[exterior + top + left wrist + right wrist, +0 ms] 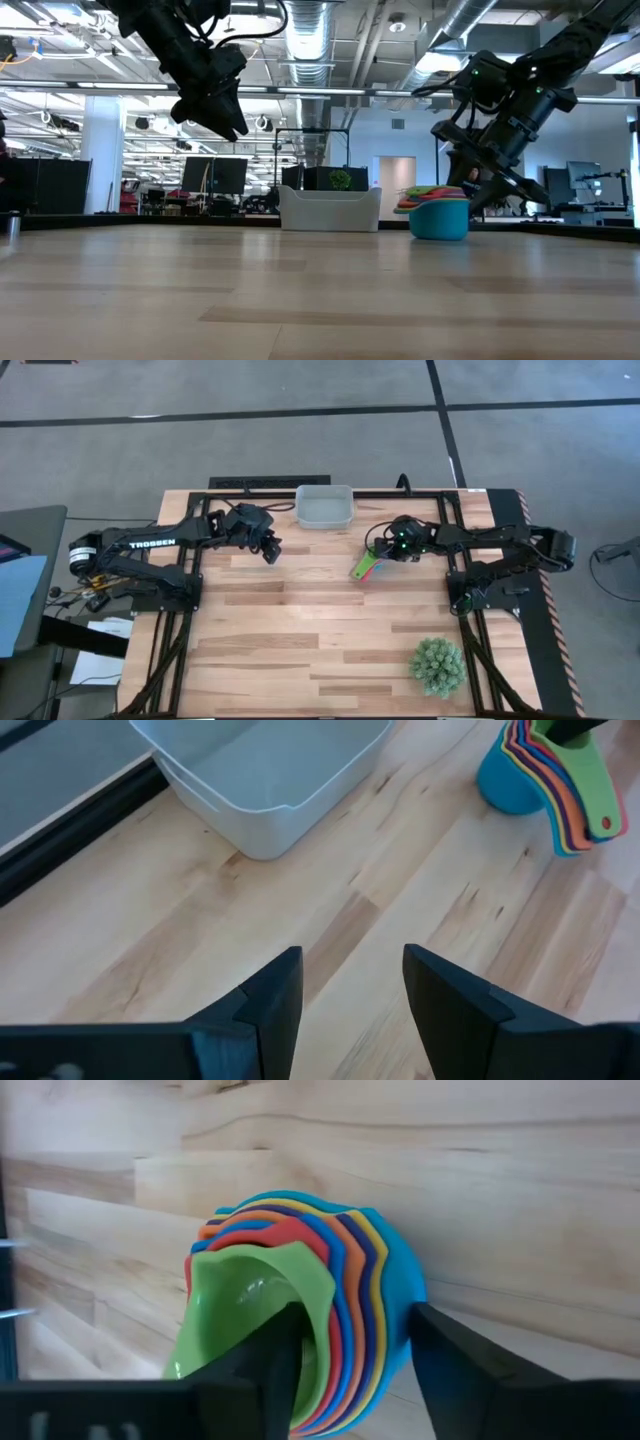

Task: Nest measuring cups in basket
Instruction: Put the nested measuring cups into the gray bin

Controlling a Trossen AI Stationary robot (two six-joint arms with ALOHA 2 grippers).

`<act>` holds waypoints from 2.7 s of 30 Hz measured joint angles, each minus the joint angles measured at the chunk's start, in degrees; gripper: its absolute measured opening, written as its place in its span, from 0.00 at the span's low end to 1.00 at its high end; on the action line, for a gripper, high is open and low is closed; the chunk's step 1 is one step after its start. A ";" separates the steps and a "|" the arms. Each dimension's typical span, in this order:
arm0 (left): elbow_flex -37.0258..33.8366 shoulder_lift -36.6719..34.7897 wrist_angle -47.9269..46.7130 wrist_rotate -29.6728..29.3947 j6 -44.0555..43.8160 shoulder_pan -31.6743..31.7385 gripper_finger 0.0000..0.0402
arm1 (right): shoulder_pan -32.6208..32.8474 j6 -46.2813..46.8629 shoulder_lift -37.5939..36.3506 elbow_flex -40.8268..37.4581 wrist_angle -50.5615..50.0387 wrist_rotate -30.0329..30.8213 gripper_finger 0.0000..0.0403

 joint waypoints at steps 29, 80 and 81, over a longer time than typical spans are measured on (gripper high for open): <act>0.02 0.00 0.35 1.49 2.58 5.76 0.40 | 0.09 -0.59 -6.93 8.13 -5.63 0.51 0.29; 0.07 0.02 4.08 17.07 24.52 35.90 0.40 | -5.61 12.36 41.40 56.92 -13.83 18.34 0.52; 0.07 0.02 3.91 17.08 24.52 35.90 0.40 | -5.51 12.38 41.40 56.92 -13.81 18.37 0.55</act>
